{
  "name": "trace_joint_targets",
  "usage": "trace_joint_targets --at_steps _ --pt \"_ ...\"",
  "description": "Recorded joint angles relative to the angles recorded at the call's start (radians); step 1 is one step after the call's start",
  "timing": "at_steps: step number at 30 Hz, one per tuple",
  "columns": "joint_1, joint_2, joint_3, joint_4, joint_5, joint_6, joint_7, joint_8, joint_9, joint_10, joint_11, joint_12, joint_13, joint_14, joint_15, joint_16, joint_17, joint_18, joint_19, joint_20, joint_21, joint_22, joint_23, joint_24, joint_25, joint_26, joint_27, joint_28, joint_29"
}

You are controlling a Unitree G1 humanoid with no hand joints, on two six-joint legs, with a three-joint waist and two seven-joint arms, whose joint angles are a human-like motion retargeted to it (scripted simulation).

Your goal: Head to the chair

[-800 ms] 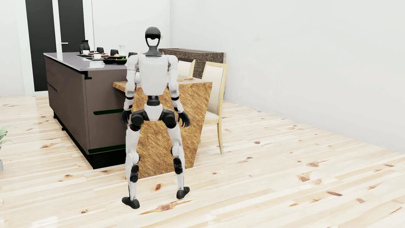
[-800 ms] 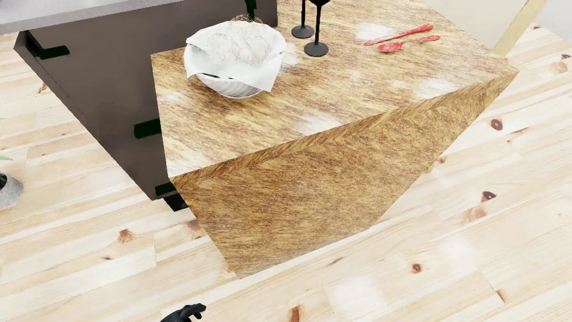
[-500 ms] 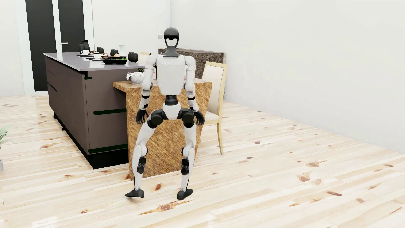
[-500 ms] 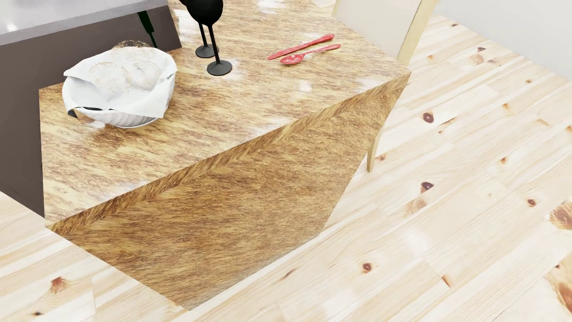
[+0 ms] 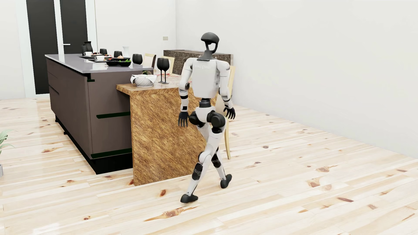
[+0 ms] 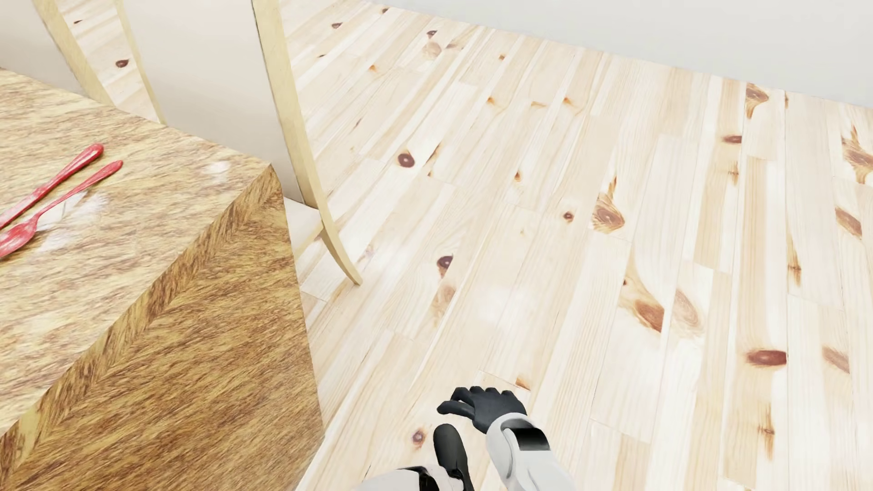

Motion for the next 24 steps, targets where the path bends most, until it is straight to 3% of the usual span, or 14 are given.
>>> trace_joint_targets --at_steps 2,4,5,6,7,9,11,15,18,20,21,22,23,24 --pt "0.035 0.054 0.001 0.006 0.013 -0.021 -0.033 0.037 -0.004 0.040 0.047 -0.017 0.048 0.077 0.063 0.008 -0.009 0.216 -0.007 0.043 0.009 0.000 0.025 -0.012 -0.007 0.020 0.033 0.020 0.002" --pt "0.021 0.043 0.005 0.052 0.015 -0.058 -0.026 0.032 -0.003 0.218 0.202 -0.049 0.132 -0.003 0.181 0.011 0.001 0.240 0.046 0.098 -0.050 0.010 0.069 -0.022 0.002 0.044 0.117 0.048 -0.045" --pt "0.045 0.005 0.009 0.073 0.014 -0.075 -0.012 0.024 -0.004 0.263 0.339 -0.067 0.172 -0.055 0.247 0.007 0.009 0.226 0.193 0.129 -0.088 0.015 0.103 -0.032 0.023 0.054 0.155 0.063 -0.061" --pt "0.085 -0.058 0.015 0.092 -0.012 -0.087 0.008 -0.024 -0.006 0.274 0.493 -0.088 0.200 -0.092 0.332 -0.001 0.003 0.208 0.442 0.155 -0.119 0.023 0.145 -0.045 0.044 0.053 0.188 0.080 -0.053" --pt "0.130 -0.140 0.020 0.105 -0.081 -0.098 0.030 -0.106 -0.007 0.269 0.644 -0.114 0.219 -0.120 0.362 -0.007 -0.021 0.189 0.471 0.166 -0.127 0.034 0.188 -0.046 0.040 0.055 0.206 0.090 -0.025" --pt "0.221 -0.297 0.012 0.110 -0.289 -0.118 0.049 -0.269 -0.008 0.242 0.854 -0.177 0.268 -0.161 0.244 -0.004 -0.082 0.147 0.351 0.135 -0.130 0.038 0.222 -0.016 -0.005 0.036 0.199 0.084 0.018" --pt "0.309 -0.427 -0.016 0.090 -0.462 -0.135 0.041 -0.340 -0.007 0.201 0.896 -0.228 0.333 -0.189 0.204 0.004 -0.130 0.108 0.278 0.085 -0.172 0.010 0.202 0.022 -0.019 -0.032 0.195 0.076 0.027" --pt "0.418 -0.588 -0.092 0.063 -0.634 -0.152 -0.072 -0.394 -0.010 0.157 0.536 -0.320 0.453 -0.244 0.185 0.006 -0.103 0.037 0.214 -0.012 -0.372 -0.145 0.104 0.006 0.084 -0.120 0.211 0.071 -0.006" --pt "0.457 -0.668 -0.143 0.072 -0.579 -0.148 -0.214 -0.223 -0.014 0.141 0.176 -0.380 0.503 -0.265 0.213 -0.005 -0.022 -0.017 0.247 -0.073 -0.440 -0.212 0.070 -0.027 0.113 -0.103 0.213 0.063 -0.017" --pt "0.475 -0.692 -0.153 0.080 -0.588 -0.141 -0.318 -0.125 -0.015 0.149 0.027 -0.390 0.512 -0.291 0.249 -0.018 -0.015 -0.058 0.365 -0.120 -0.399 -0.230 0.073 -0.033 0.047 -0.104 0.173 0.064 0.007" --pt "0.484 -0.690 -0.155 0.086 -0.610 -0.137 -0.378 -0.058 -0.015 0.157 -0.022 -0.382 0.508 -0.322 0.294 -0.026 -0.024 -0.081 0.369 -0.140 -0.381 -0.231 0.076 -0.041 0.004 -0.104 0.163 0.059 0.006" --pt "0.484 -0.678 -0.153 0.096 -0.632 -0.133 -0.447 0.029 -0.016 0.180 -0.038 -0.372 0.498 -0.363 0.328 -0.026 -0.030 -0.103 0.328 -0.160 -0.383 -0.224 0.077 -0.047 -0.015 -0.101 0.165 0.050 -0.004" --pt "0.477 -0.657 -0.148 0.105 -0.650 -0.130 -0.521 0.111 -0.018 0.221 -0.008 -0.358 0.484 -0.404 0.390 -0.018 -0.042 -0.130 0.388 -0.179 -0.393 -0.212 0.083 -0.054 -0.013 -0.101 0.165 0.046 -0.004" --pt "0.468 -0.653 -0.132 0.121 -0.648 -0.130 -0.588 0.083 -0.017 0.261 0.081 -0.340 0.458 -0.427 0.358 0.003 -0.059 -0.157 0.462 -0.188 -0.397 -0.194 0.098 -0.051 -0.016 -0.096 0.168 0.044 -0.007"
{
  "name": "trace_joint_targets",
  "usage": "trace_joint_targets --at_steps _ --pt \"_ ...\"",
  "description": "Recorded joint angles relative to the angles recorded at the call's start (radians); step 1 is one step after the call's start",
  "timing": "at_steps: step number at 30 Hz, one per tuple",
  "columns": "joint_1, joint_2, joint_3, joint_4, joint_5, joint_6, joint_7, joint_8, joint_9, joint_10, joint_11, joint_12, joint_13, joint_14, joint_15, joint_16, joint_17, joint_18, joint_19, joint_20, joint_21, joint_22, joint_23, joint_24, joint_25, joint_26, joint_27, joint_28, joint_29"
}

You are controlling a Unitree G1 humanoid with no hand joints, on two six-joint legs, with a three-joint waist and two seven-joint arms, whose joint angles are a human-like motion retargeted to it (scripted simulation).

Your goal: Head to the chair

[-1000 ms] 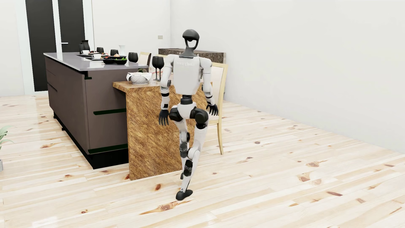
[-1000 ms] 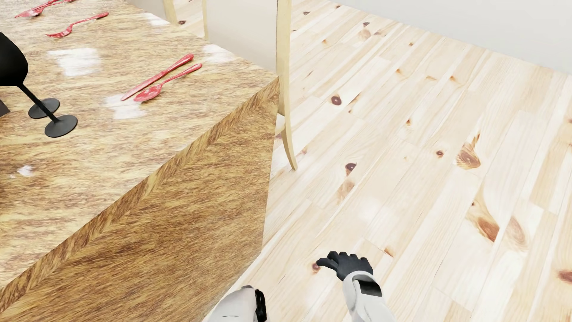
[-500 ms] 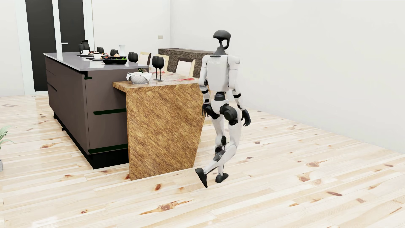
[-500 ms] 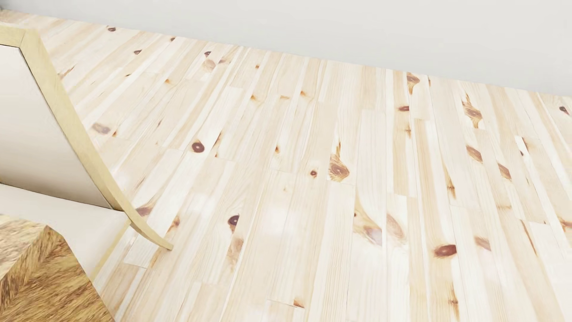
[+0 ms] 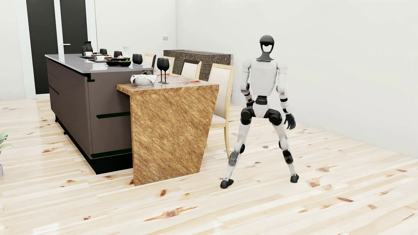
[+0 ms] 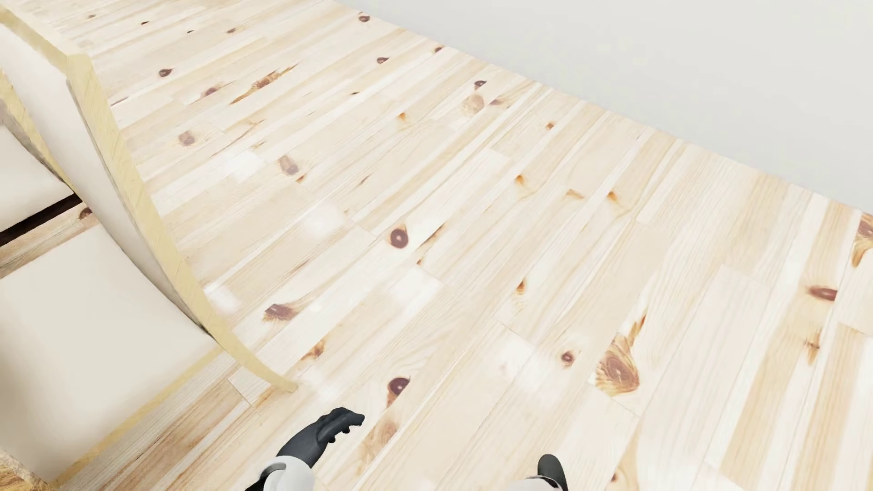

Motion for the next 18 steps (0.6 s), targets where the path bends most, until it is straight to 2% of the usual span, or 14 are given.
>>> trace_joint_targets --at_steps 2,3,4,5,6,7,8,9,10,11,13,14,15,18 --pt "-0.022 -0.023 0.037 0.045 0.012 0.012 -0.112 -0.076 0.013 0.086 0.207 0.064 -0.096 0.058 -0.149 0.037 -0.024 -0.006 0.004 0.087 -0.005 0.050 0.054 -0.021 -0.029 0.048 0.031 0.046 0.004" --pt "-0.037 -0.010 0.049 0.069 0.032 0.022 -0.130 -0.104 0.019 0.124 0.238 0.110 -0.161 0.137 -0.187 0.009 -0.036 0.029 0.003 0.201 -0.014 0.099 0.070 -0.056 -0.049 0.116 0.057 0.131 0.010" --pt "-0.066 0.018 0.052 0.087 0.046 0.029 -0.126 -0.138 0.022 0.153 0.225 0.154 -0.249 0.235 -0.202 -0.044 -0.045 0.083 -0.012 0.333 -0.022 0.148 0.080 -0.121 -0.067 0.189 0.100 0.229 0.017" --pt "-0.103 0.057 0.049 0.108 0.051 0.034 -0.098 -0.182 0.022 0.179 0.184 0.170 -0.314 0.318 -0.200 -0.086 -0.074 0.130 -0.033 0.446 -0.026 0.221 0.054 -0.196 -0.077 0.263 0.095 0.290 0.019" --pt "-0.141 0.093 0.044 0.126 0.047 0.039 -0.044 -0.228 0.020 0.191 0.136 0.182 -0.368 0.341 -0.190 -0.098 -0.100 0.157 -0.052 0.500 -0.049 0.293 0.005 -0.240 -0.061 0.308 0.081 0.295 -0.011" --pt "-0.175 0.121 0.041 0.134 0.043 0.044 0.009 -0.271 0.017 0.198 0.092 0.202 -0.408 0.314 -0.180 -0.075 -0.126 0.151 -0.069 0.454 -0.071 0.368 -0.057 -0.204 -0.021 0.328 0.039 0.205 -0.048" --pt "-0.199 0.141 0.040 0.135 0.041 0.050 0.071 -0.307 0.014 0.195 0.059 0.231 -0.444 0.308 -0.172 -0.035 -0.152 0.130 -0.084 0.348 -0.094 0.419 -0.115 -0.113 0.041 0.283 -0.007 0.083 -0.069" --pt "-0.214 0.152 0.039 0.143 0.040 0.058 0.152 -0.337 0.013 0.177 0.046 0.264 -0.477 0.306 -0.172 0.009 -0.189 0.104 -0.096 0.239 -0.093 0.439 -0.165 -0.007 0.095 0.197 -0.066 -0.034 -0.069" --pt "-0.215 0.160 0.040 0.138 0.042 0.068 0.226 -0.363 0.012 0.132 0.043 0.297 -0.509 0.331 -0.178 0.036 -0.239 0.089 -0.107 0.177 -0.075 0.429 -0.205 0.070 0.118 0.131 -0.115 -0.114 -0.058" --pt "-0.198 0.170 0.038 0.158 0.046 0.081 0.352 -0.389 0.011 0.065 0.036 0.325 -0.544 0.399 -0.183 0.035 -0.292 0.058 -0.117 0.168 -0.046 0.401 -0.238 0.105 0.104 0.094 -0.148 -0.151 -0.041" --pt "-0.097 0.197 0.030 0.267 0.062 0.111 0.745 -0.449 0.005 -0.040 0.014 0.359 -0.599 0.402 -0.188 -0.014 -0.356 0.088 -0.133 0.239 -0.007 0.348 -0.280 0.075 0.035 0.083 -0.153 -0.139 -0.024" --pt "-0.055 0.218 0.031 0.282 0.069 0.124 0.864 -0.482 0.003 -0.105 -0.010 0.351 -0.604 0.399 -0.185 -0.032 -0.356 0.107 -0.140 0.259 -0.008 0.335 -0.298 0.056 0.004 0.078 -0.131 -0.128 -0.023" --pt "-0.031 0.238 0.035 0.286 0.077 0.134 0.913 -0.513 0.001 -0.158 -0.033 0.332 -0.594 0.410 -0.180 -0.030 -0.334 0.087 -0.145 0.250 -0.021 0.321 -0.322 0.065 -0.010 0.071 -0.100 -0.118 -0.033" --pt "-0.032 0.263 0.041 0.279 0.091 0.152 0.864 -0.587 -0.005 -0.249 -0.062 0.263 -0.532 0.438 -0.175 -0.002 -0.239 0.019 -0.160 0.210 -0.020 0.247 -0.368 0.107 -0.014 0.066 -0.059 -0.071 -0.036"
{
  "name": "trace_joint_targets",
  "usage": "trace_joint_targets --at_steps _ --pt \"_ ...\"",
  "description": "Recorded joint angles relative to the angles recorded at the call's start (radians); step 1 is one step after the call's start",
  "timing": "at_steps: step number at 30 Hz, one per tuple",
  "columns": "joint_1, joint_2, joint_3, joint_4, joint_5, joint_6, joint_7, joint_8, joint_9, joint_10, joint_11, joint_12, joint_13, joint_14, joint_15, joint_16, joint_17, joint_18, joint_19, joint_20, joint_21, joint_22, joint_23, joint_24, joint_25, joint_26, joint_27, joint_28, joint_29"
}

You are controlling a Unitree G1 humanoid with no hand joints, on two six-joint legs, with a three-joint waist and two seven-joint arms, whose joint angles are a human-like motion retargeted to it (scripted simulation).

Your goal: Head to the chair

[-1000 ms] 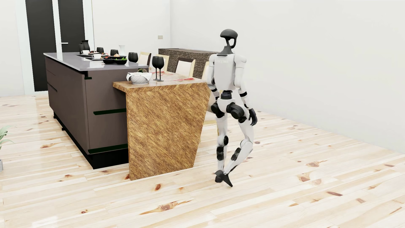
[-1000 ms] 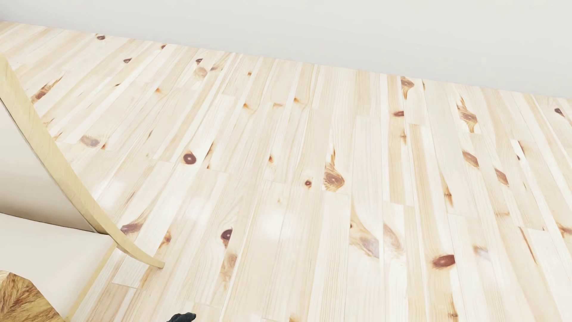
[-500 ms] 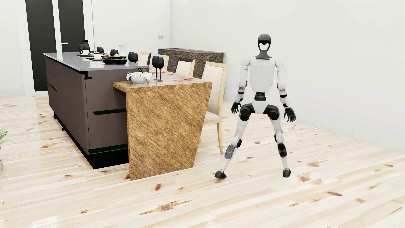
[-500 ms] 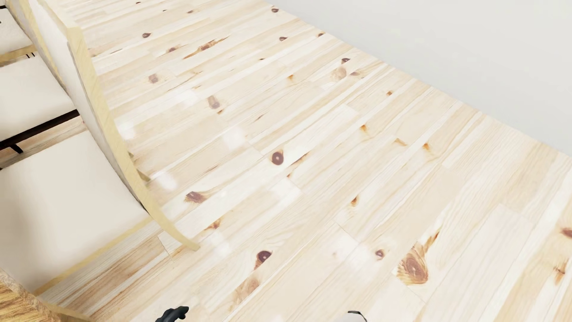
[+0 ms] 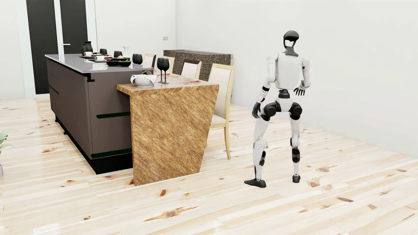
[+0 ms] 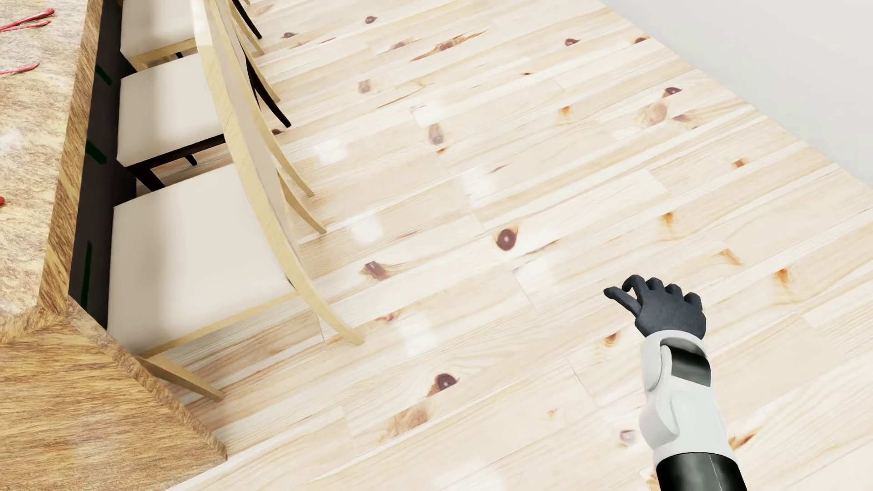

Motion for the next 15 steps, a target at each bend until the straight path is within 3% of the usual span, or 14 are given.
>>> trace_joint_targets --at_steps 1,4,6,8,10,12,14,15 --pt "-0.014 -0.004 -0.001 -0.001 -0.001 0.004 -0.018 -0.020 0.000 -0.012 0.005 -0.019 0.019 0.006 -0.002 0.002 0.029 0.004 -0.003 0.000 0.014 -0.032 0.004 -0.002 0.007 0.007 -0.014 0.045 0.022" --pt "-0.092 -0.041 -0.003 -0.018 -0.038 0.006 -0.088 -0.055 0.009 0.033 0.049 -0.067 0.081 -0.008 -0.006 0.008 0.093 0.079 0.002 -0.020 0.100 -0.107 0.023 -0.030 -0.008 -0.012 -0.040 0.152 0.052" --pt "-0.182 -0.059 0.004 -0.046 -0.062 -0.003 -0.263 -0.060 0.018 0.152 0.069 -0.066 0.114 -0.043 -0.002 0.017 0.126 0.067 0.011 -0.040 0.200 -0.156 0.060 -0.048 -0.027 -0.017 -0.077 0.159 0.064" --pt "-0.256 -0.075 0.005 -0.005 -0.082 -0.011 -0.319 -0.059 0.026 0.293 0.088 -0.041 0.137 -0.085 0.003 0.015 0.161 0.084 0.027 -0.054 0.263 -0.225 0.116 -0.034 -0.059 -0.022 -0.083 0.138 0.066" --pt "-0.307 -0.106 0.012 0.065 -0.112 -0.023 -0.350 -0.038 0.036 0.394 0.150 -0.012 0.173 -0.115 -0.007 -0.012 0.211 0.127 0.050 -0.039 0.257 -0.296 0.181 -0.010 -0.073 -0.014 -0.035 0.158 0.014" --pt "-0.370 -0.141 0.021 0.084 -0.158 -0.045 -0.489 -0.007 0.049 0.467 0.252 -0.013 0.233 -0.146 -0.037 -0.024 0.256 0.131 0.083 -0.023 0.180 -0.343 0.235 0.031 -0.021 -0.017 0.024 0.198 -0.039" --pt "-0.416 -0.163 0.028 0.040 -0.209 -0.069 -0.693 0.026 0.064 0.497 0.338 -0.051 0.300 -0.184 -0.054 -0.011 0.264 0.132 0.127 -0.016 0.093 -0.369 0.288 0.031 0.057 -0.031 0.064 0.217 -0.056" --pt "-0.422 -0.166 0.031 -0.016 -0.231 -0.078 -0.820 0.046 0.070 0.500 0.344 -0.073 0.323 -0.198 -0.037 0.006 0.237 0.120 0.153 -0.023 0.069 -0.379 0.342 0.035 0.072 -0.052 0.084 0.220 -0.051"
